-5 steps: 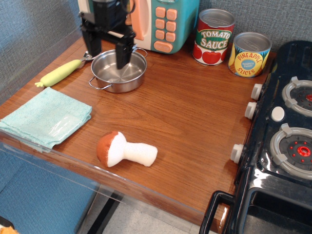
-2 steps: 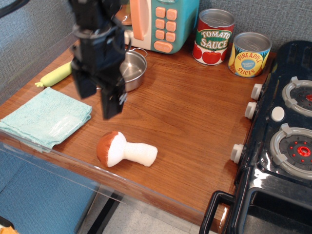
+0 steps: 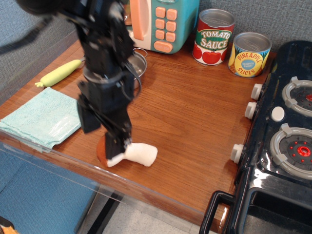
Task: Move the mushroom so it's to the right of the pot.
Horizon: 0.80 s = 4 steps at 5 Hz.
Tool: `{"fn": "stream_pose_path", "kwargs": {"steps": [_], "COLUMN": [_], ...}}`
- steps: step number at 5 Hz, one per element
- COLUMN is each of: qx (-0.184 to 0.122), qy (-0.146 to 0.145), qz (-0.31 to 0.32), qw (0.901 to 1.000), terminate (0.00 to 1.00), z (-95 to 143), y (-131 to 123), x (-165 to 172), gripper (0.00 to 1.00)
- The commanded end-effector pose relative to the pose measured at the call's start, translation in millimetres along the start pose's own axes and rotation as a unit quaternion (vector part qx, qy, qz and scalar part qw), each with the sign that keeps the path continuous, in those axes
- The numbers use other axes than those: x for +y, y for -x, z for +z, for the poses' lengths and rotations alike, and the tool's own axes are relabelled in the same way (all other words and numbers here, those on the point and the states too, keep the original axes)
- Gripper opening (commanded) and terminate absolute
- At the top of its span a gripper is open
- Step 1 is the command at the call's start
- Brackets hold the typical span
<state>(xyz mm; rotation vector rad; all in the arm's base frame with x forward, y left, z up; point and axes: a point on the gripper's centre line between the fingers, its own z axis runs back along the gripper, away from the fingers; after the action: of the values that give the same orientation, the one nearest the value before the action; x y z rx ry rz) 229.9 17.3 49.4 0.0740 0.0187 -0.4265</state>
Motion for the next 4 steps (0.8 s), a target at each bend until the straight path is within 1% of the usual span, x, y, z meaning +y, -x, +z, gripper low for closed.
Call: {"fn": "stream_pose_path", "kwargs": {"steps": [1, 2, 3, 4], "qx": [0.025, 0.035, 0.014, -0.019], "qy": [-0.015, -0.011, -0.003, 0.013], "qz": [0.018, 0.027, 0.040, 0.054], "qw": [0.9994, 0.9989, 0.9991, 0.9983], "terminate": [0.00, 0.00, 0.00, 0.00], "z": [-24.0, -37.0, -20.6, 4.6], "y": [-9.4, -15.6, -22.2, -43.4], "x": [1.3, 5.8, 11.6, 24.0], "gripper": [1.00, 1.00, 0.00, 0.00]}}
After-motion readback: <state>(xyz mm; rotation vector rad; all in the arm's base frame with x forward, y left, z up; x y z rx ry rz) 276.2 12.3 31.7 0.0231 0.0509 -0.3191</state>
